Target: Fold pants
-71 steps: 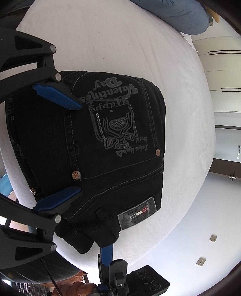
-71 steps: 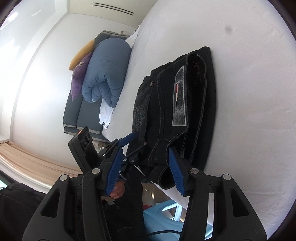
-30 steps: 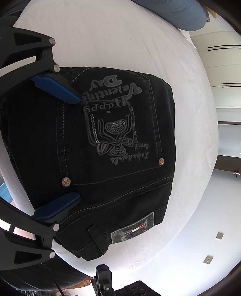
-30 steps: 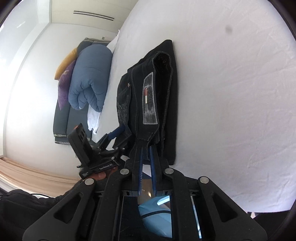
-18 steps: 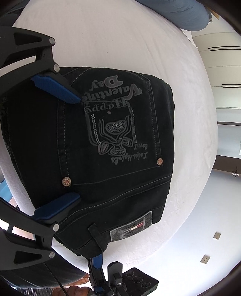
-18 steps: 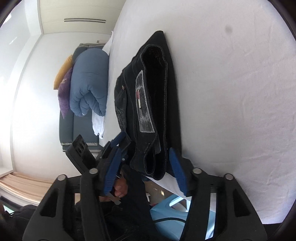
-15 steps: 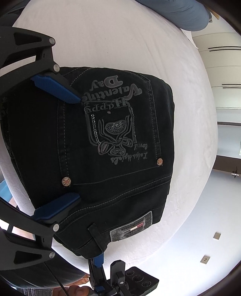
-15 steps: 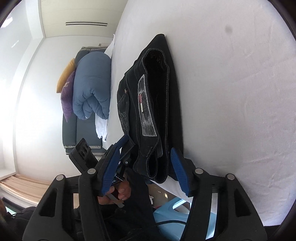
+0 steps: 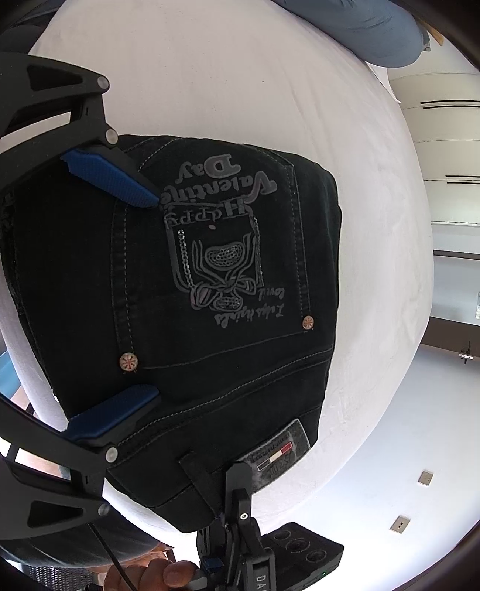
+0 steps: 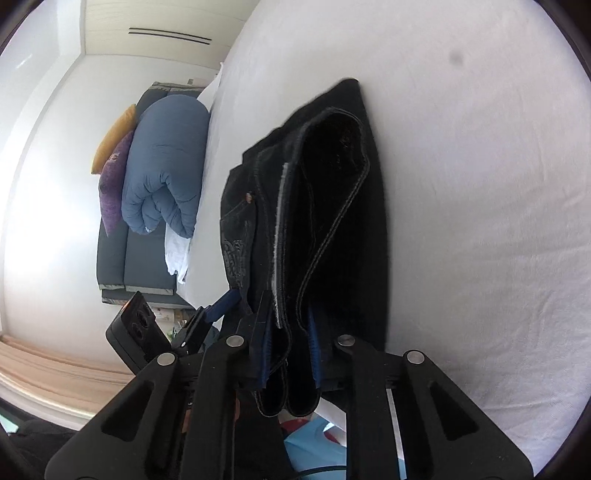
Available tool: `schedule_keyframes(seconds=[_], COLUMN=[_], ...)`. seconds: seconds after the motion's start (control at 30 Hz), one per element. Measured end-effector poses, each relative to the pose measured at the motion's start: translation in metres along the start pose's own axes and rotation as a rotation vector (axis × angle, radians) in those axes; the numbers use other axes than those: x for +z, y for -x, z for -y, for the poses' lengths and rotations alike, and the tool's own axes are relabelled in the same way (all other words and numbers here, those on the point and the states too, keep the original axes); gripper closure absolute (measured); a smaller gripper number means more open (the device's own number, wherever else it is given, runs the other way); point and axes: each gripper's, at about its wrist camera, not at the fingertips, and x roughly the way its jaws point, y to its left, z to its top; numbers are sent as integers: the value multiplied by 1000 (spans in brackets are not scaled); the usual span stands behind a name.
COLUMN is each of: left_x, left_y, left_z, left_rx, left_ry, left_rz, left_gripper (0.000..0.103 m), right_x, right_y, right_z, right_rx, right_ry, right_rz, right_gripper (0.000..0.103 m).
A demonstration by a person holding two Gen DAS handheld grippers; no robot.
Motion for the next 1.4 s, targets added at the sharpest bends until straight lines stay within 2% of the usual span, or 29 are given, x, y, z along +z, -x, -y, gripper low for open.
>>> schedule_keyframes(seconds=[0.1, 0.17, 0.23, 0.3, 0.37, 0.53, 0.6, 0.67, 0.77, 0.87, 0.9, 0.97, 1.07, 1.1, 1.13, 1.17, 1.2, 1.27, 1.37, 1.4], left_x=[5, 6, 0, -5, -7, -9, -10, -16, -16, -8, -7, -4, -1, -1, -1, -1, 0, -1, -1, -1], left_y=[1, -7, -23, -21, -19, -16, -18, -15, -15, -16, -17, -16, -16, -15, -15, -15, -15, -15, -15, -13], left_z=[4, 8, 13, 12, 11, 6, 6, 2, -3, -1, -2, -1, -3, -4, -5, -6, -7, -6, -7, -8], left_rx=[-11, 4, 32, 45, 37, 15, 12, 14, 12, 14, 13, 10, 4, 3, 0, -4, -5, -3, -7, -10], left_ry=[11, -11, -45, -66, -57, -43, -38, -34, -33, -34, -32, -31, -28, -29, -28, -24, -22, -24, -19, -18], left_rz=[19, 22, 5, 35, 40, 47, 47, 46, 37, 24, 20, 16, 16, 18, 19, 20, 21, 22, 24, 25], left_gripper=[5, 5, 2, 1, 1, 1, 1, 1, 1, 1, 1, 1, 1, 1, 1, 1, 1, 1, 1, 1], right_x=[10, 16, 15, 9, 6, 7, 12, 17, 27, 33, 32, 25, 18, 15, 11, 9, 4, -6, -20, -23], right_y=[15, 19, 9, 5, 14, 56, 62, 48, 8, -29, -33, -26, 6, 16, 25, 28, 30, 25, 2, -8], right_z=[-7, 2, 23, 42, 40, 29, 4, -21, -30, 3, 19, 40, 48, 47, 40, 33, 21, -2, -13, -4], right_rx=[-10, -5, -17, -11, 1, -40, 41, 133, 176, 114, 41, 75, 46, 30, 33, 55, 91, 104, 56, -6], right_ry=[48, 34, 16, -42, -51, -81, -41, -5, -10, -128, -162, -193, -205, -216, -198, -172, -142, -91, -71, -95], right_rz=[51, 62, 9, -5, 30, 139, 154, 132, 67, 12, 16, 39, 125, 150, 166, 167, 158, 116, 37, 13], right_gripper=[90, 96, 95, 95, 91, 87, 87, 87, 87, 87, 100, 103, 103, 101, 95, 95, 95, 95, 95, 95])
